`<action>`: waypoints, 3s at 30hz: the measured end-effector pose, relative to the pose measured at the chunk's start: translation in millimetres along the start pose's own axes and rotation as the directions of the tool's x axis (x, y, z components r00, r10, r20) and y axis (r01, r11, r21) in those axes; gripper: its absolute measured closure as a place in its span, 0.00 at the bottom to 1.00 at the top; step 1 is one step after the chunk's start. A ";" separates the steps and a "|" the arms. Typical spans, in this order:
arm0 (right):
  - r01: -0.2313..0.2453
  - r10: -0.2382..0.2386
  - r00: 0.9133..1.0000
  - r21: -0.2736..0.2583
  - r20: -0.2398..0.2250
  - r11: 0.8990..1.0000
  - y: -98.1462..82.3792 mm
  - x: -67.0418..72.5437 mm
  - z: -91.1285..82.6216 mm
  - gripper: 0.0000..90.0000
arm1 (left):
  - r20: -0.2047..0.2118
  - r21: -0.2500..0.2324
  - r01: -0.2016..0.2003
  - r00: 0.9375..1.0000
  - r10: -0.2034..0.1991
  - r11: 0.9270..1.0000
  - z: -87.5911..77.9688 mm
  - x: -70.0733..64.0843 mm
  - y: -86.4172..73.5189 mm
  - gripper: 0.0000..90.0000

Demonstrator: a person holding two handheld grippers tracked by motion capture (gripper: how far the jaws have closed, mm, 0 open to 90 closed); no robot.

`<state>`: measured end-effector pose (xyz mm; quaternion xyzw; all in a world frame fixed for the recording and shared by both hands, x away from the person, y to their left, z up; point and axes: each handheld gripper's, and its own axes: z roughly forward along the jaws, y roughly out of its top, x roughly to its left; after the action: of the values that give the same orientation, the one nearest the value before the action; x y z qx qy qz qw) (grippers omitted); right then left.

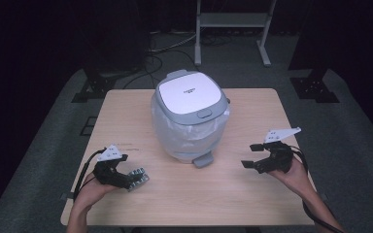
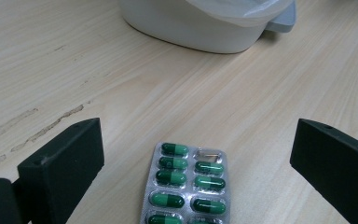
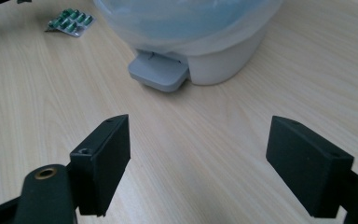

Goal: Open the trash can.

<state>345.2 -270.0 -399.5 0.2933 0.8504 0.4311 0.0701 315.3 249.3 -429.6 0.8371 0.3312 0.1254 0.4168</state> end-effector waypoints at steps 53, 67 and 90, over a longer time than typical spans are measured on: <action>0.137 -0.139 0.990 -0.053 -0.033 0.989 131.3 28.9 -58.4 0.27 | -0.003 -0.022 0.015 1.000 -0.015 1.000 -7.4 3.5 -1.1 0.02; 0.172 -0.174 0.983 -0.041 -0.057 0.984 161.7 39.3 -57.9 0.29 | -0.006 -0.026 0.012 1.000 -0.012 1.000 -9.3 4.2 -1.1 0.02; 0.210 -0.211 0.971 -0.020 -0.111 0.978 196.5 49.0 -42.9 0.66 | -0.007 -0.030 0.020 1.000 -0.020 0.999 -11.4 5.5 -2.4 0.02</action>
<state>375.3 -182.5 -214.2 0.1765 0.8775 0.4407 0.0683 312.8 261.0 -424.7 0.8271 0.3391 0.1292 0.4293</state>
